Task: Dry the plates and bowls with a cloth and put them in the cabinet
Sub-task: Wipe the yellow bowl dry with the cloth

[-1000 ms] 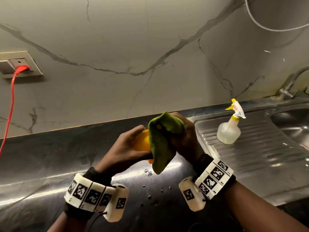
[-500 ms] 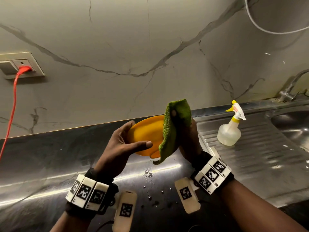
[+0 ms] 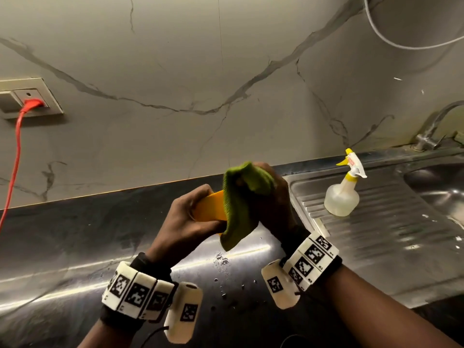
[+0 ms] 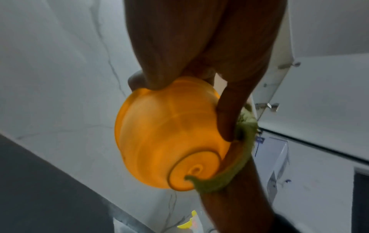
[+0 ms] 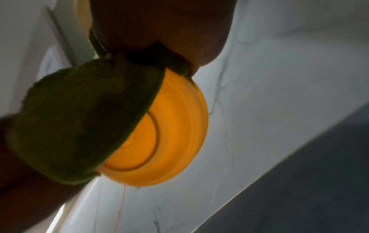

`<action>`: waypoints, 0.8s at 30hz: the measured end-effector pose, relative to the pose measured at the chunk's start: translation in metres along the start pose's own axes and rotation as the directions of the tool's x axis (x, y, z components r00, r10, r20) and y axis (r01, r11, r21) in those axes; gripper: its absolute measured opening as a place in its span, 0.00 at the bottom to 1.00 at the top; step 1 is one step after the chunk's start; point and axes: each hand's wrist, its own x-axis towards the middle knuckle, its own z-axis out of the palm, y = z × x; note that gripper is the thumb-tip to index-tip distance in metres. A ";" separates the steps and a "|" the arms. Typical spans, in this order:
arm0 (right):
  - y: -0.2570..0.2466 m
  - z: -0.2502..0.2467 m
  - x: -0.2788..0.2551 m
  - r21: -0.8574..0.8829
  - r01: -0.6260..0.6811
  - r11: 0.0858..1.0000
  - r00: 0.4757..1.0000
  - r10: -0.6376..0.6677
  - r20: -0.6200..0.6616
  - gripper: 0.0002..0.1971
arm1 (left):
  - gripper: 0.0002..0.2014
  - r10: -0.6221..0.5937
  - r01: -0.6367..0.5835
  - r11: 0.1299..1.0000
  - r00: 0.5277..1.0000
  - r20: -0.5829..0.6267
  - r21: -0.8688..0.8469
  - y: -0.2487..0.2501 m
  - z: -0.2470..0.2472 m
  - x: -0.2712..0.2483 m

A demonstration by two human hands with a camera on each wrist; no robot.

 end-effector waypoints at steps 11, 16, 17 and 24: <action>-0.006 0.003 0.001 -0.074 0.054 0.996 0.997 -0.050 0.061 0.18 | 0.19 0.046 -0.060 0.963 0.997 0.061 0.262 0.004 0.002 0.005; -0.005 0.003 -0.001 -0.059 0.083 0.995 0.994 -0.079 0.075 0.13 | 0.16 0.062 -0.061 0.992 0.998 -0.006 0.108 0.003 0.008 0.001; -0.003 0.001 -0.001 0.049 0.026 0.998 0.998 -0.029 0.061 0.11 | 0.15 0.028 -0.028 0.999 1.000 -0.007 0.041 0.004 0.006 0.000; 0.001 -0.002 -0.007 0.402 -0.344 0.848 0.924 0.383 -0.017 0.37 | 0.26 -0.107 0.105 0.991 0.994 -0.022 -0.080 0.006 0.000 -0.005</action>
